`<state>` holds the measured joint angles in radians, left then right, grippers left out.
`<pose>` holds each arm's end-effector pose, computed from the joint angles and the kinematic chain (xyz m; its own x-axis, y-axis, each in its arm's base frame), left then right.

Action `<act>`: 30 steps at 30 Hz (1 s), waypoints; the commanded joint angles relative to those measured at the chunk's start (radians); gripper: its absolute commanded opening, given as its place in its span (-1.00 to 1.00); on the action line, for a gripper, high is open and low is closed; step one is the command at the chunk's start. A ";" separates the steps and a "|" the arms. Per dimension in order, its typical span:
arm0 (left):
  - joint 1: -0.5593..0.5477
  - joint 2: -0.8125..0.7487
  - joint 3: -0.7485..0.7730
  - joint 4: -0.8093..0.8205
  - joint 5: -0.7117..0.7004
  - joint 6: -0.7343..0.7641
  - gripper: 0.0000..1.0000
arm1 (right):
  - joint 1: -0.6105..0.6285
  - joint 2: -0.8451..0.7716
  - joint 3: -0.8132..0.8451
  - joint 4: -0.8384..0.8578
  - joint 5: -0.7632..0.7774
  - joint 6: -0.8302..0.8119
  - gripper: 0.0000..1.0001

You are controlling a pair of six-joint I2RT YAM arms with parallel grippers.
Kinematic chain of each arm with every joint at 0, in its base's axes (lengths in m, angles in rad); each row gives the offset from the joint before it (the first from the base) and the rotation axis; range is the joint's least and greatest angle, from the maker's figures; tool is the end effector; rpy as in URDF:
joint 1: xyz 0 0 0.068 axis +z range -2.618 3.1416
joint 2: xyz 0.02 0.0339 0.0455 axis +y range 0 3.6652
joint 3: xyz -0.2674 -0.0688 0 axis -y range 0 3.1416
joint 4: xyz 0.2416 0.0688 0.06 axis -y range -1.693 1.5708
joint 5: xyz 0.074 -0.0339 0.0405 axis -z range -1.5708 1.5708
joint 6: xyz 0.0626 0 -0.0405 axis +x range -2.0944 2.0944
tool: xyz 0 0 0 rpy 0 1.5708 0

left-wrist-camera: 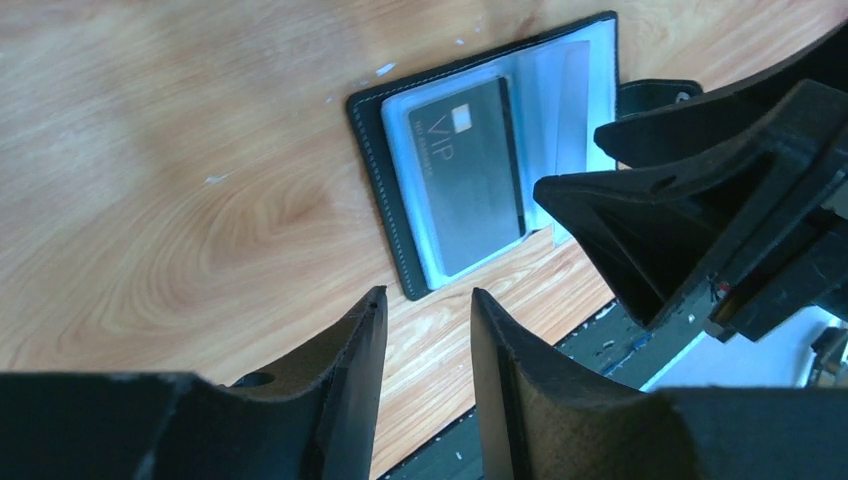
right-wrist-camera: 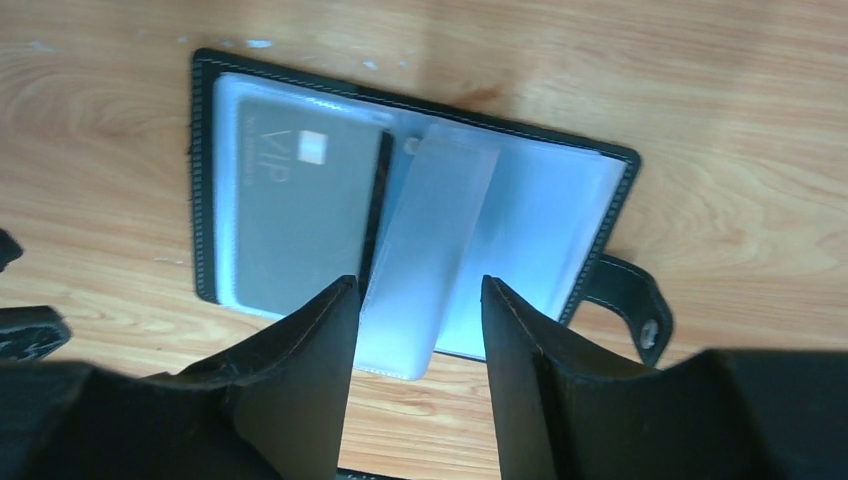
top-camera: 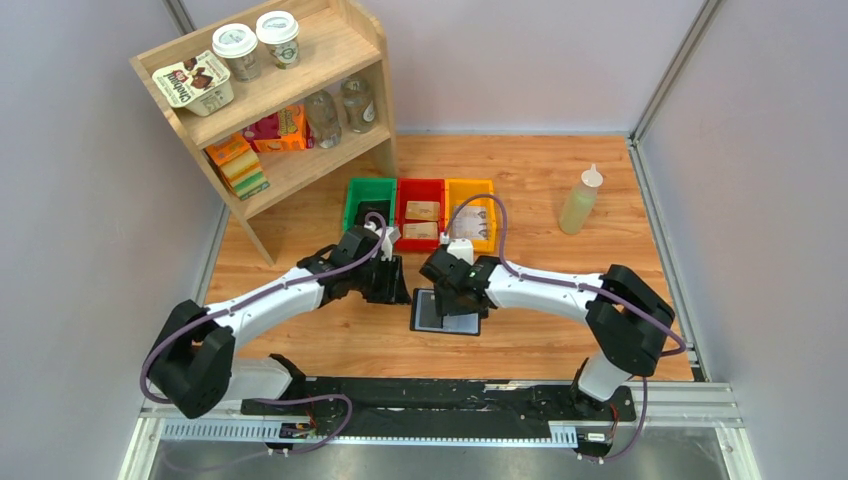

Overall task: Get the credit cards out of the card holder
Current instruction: Remove the credit card from the card holder.

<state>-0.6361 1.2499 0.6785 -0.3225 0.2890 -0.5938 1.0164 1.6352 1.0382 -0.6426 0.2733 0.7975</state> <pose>0.1947 -0.1660 0.1826 -0.9187 0.0117 -0.3949 0.2401 0.8103 -0.5346 0.1799 0.2584 0.1672 -0.9005 -0.1455 -0.4098 -0.1833 0.9815 0.0544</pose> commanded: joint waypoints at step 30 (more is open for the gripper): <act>-0.053 0.307 0.181 0.088 0.073 0.017 -0.52 | -0.190 -0.324 -0.369 0.604 -0.356 0.071 -0.08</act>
<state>-0.6815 1.5299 0.8280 -0.2428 0.3740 -0.5961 0.8288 1.2343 0.6827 -0.1986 0.0097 0.8429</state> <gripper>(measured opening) 0.274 0.470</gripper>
